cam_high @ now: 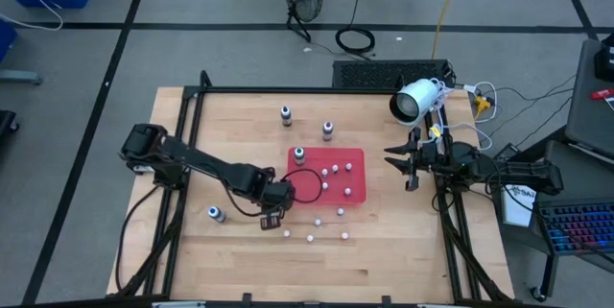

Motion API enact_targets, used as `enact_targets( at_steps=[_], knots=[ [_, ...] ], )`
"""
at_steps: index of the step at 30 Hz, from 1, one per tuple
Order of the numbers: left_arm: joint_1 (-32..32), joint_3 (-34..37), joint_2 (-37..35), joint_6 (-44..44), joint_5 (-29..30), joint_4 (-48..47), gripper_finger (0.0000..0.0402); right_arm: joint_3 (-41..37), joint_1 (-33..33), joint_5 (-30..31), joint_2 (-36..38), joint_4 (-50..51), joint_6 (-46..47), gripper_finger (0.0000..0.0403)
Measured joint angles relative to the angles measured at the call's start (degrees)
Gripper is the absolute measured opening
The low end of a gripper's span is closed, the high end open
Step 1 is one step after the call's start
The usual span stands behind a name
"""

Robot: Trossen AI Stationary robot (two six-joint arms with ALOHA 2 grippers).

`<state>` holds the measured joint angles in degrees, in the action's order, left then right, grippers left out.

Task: Pick & Place food coloring
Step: Put the small yellow food coloring bottle into the red bin

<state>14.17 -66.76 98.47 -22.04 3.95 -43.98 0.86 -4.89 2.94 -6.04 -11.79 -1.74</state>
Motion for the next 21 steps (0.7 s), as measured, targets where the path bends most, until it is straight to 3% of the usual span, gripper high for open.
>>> enact_targets(
  at_steps=[4, 10, 16, 21],
  knots=[
    [1.22, -7.32, -1.64, -1.22, 4.95, -10.01, 0.0073, 0.0, 0.0, 0.0, 0.0, -0.04, 0.0, 0.01],
    [-0.68, -19.32, -0.68, 4.27, 11.39, -11.52, 0.0072, -0.01, 0.0, 0.0, -0.02, -0.04, 0.0, 0.01],
    [-5.19, -29.38, 6.62, 14.5, 11.15, -11.39, 0.0072, 0.0, 0.0, 0.0, -0.02, -0.26, 0.0, 0.01],
    [-7.42, -36.33, 15.51, 20.83, 6.45, -11.45, 0.0072, -0.01, 0.0, 0.0, -0.02, -0.15, 0.0, 0.01]
  ],
)
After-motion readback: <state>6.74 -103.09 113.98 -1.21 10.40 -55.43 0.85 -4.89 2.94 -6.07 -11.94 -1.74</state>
